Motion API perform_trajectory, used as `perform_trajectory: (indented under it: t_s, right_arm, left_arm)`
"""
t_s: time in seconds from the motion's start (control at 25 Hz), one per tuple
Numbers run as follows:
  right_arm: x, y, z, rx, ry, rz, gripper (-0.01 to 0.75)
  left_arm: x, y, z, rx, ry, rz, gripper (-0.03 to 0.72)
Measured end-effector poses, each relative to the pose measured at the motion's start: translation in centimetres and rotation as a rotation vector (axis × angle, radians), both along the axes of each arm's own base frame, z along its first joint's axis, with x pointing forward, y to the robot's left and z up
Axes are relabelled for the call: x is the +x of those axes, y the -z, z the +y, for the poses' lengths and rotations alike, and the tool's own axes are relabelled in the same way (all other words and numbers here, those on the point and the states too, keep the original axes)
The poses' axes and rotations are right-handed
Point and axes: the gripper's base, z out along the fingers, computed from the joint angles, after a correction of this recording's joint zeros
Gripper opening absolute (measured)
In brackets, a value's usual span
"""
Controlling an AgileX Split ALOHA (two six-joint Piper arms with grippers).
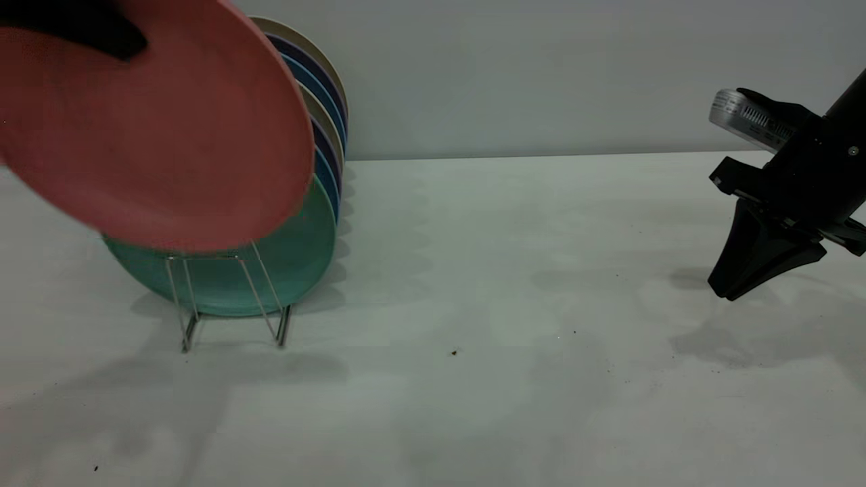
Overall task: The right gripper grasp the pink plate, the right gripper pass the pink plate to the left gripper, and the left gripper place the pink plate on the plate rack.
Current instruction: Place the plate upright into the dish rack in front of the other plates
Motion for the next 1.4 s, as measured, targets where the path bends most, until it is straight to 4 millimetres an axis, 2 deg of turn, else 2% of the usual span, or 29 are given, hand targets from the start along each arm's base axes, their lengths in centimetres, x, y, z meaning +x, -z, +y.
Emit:
perform_trajectory:
  t_s: [0.16, 0.56, 0.88, 1.4]
  right_arm:
    - [0.0, 0.0, 0.0, 0.0, -0.011, -0.001, 0.013]
    - [-0.1, 0.0, 0.0, 0.0, -0.027, -0.008, 0.025]
    - [-0.1, 0.0, 0.0, 0.001, -0.028, -0.007, 0.029]
    - [-0.1, 0.0, 0.0, 0.004, -0.031, -0.002, 0.037]
  left_arm:
    - [0.7, -0.2, 0.3, 0.018, -0.044, -0.072, 0.134]
    - [1.5, -0.1, 0.6, 0.035, -0.093, -0.129, 0.134]
    - [2.8, 2.3, 0.7, 0.053, -0.1, -0.084, 0.134]
    - [3.6, 4.0, 0.8, 0.064, -0.097, -0.053, 0.134]
